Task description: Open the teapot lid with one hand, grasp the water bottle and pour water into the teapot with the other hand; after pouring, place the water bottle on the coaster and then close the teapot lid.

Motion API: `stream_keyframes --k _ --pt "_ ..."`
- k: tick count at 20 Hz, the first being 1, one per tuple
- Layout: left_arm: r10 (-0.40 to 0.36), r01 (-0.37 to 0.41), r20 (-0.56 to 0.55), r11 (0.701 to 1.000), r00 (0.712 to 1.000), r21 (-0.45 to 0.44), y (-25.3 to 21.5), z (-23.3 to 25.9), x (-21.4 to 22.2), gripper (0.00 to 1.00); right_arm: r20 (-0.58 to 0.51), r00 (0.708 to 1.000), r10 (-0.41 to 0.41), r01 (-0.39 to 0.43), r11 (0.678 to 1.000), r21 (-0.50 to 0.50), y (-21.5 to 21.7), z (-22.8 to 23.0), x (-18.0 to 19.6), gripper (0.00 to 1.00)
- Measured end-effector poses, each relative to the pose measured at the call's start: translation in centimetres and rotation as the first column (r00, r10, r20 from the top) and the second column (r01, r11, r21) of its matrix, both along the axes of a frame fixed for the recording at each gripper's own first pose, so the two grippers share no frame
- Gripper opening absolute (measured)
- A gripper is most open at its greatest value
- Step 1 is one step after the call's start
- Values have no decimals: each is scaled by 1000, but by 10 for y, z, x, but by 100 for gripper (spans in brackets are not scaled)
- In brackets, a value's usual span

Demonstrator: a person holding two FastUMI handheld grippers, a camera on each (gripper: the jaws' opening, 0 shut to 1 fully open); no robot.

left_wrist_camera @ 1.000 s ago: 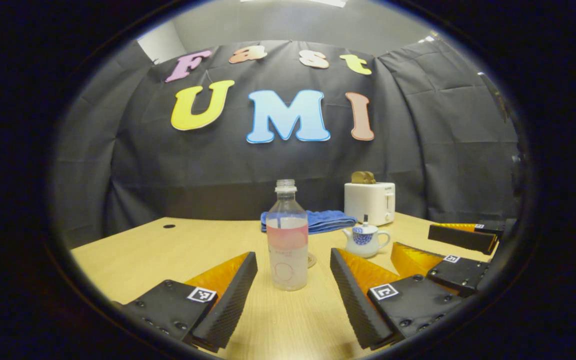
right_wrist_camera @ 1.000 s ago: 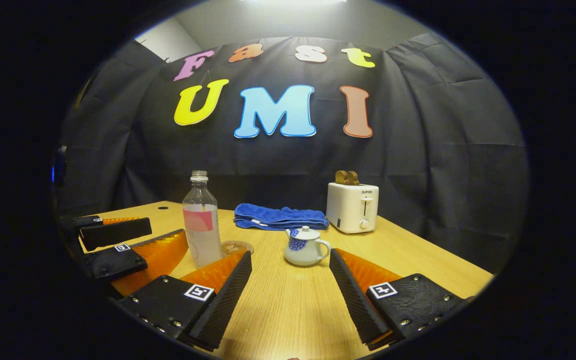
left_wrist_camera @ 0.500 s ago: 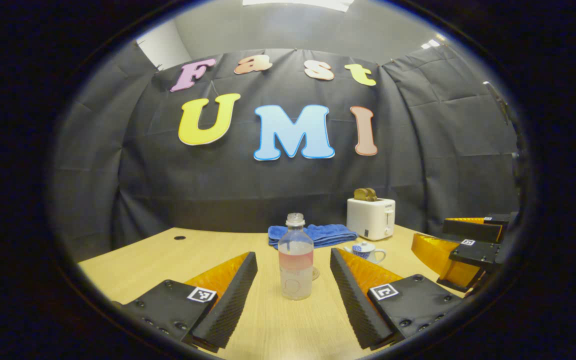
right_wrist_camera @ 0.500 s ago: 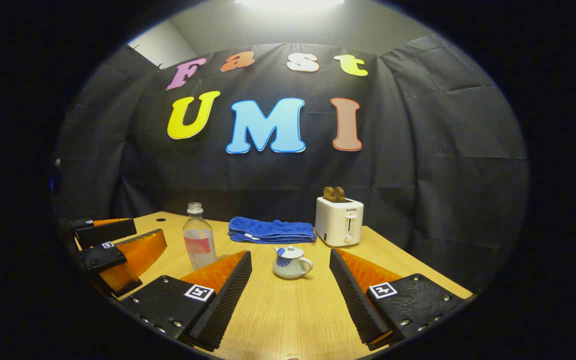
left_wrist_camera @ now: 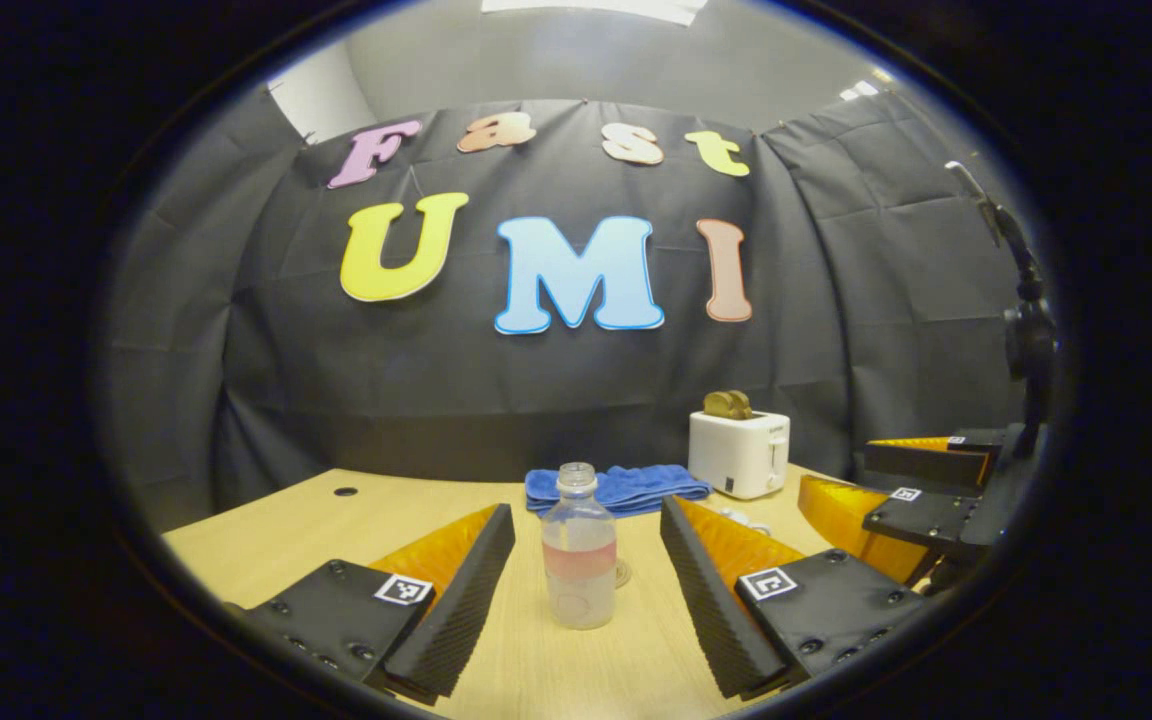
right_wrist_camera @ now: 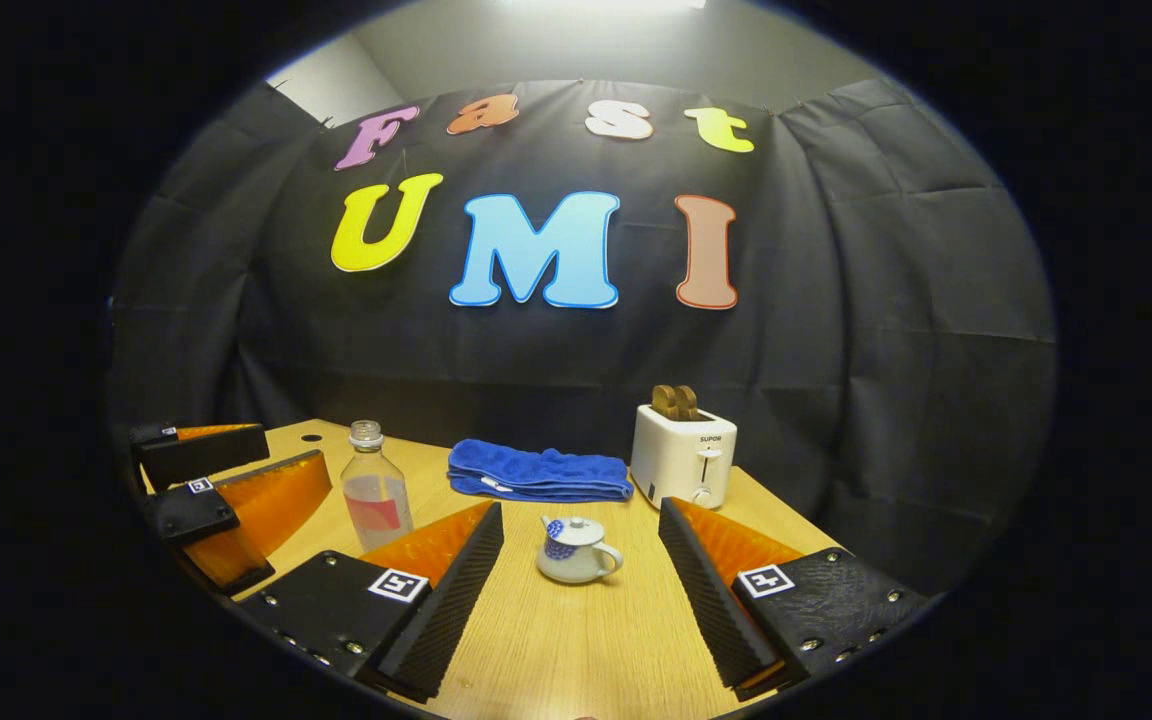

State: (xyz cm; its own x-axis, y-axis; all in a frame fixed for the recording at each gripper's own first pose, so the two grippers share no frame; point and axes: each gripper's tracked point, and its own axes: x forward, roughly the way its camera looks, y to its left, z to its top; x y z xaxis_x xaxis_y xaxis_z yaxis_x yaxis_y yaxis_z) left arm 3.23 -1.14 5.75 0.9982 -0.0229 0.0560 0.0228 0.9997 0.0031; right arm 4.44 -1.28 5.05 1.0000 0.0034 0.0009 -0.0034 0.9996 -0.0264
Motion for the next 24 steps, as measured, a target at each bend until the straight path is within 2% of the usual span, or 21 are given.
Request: stream_keyframes --k 7,12,16,17,18,21,24 --pt "-3 3 -50 1000 999 -2 5 -27 33 100 19 999 43 -43 999 -7 -2 -5 49 97" --pt "-20 19 -83 1000 996 -11 2 -50 54 100 -17 999 50 -50 999 -19 1 -22 81 97" --pt "-19 18 -81 1000 997 -15 6 -58 69 100 -47 998 31 -31 1000 -6 1 -36 109 97" --pt "-21 19 -78 1000 997 -19 7 -61 73 100 -51 998 25 -25 1000 -1 1 -40 117 93" --pt "-29 27 -78 999 997 -21 7 -62 77 100 -61 998 23 -22 1000 4 1 -44 124 97" --pt "-48 47 -61 999 997 -23 9 -64 91 100 -87 996 25 -23 999 23 3 -56 146 97" --pt "-68 69 -71 998 995 11 5 -68 104 100 -100 995 6 -3 999 33 -3 -61 168 96"
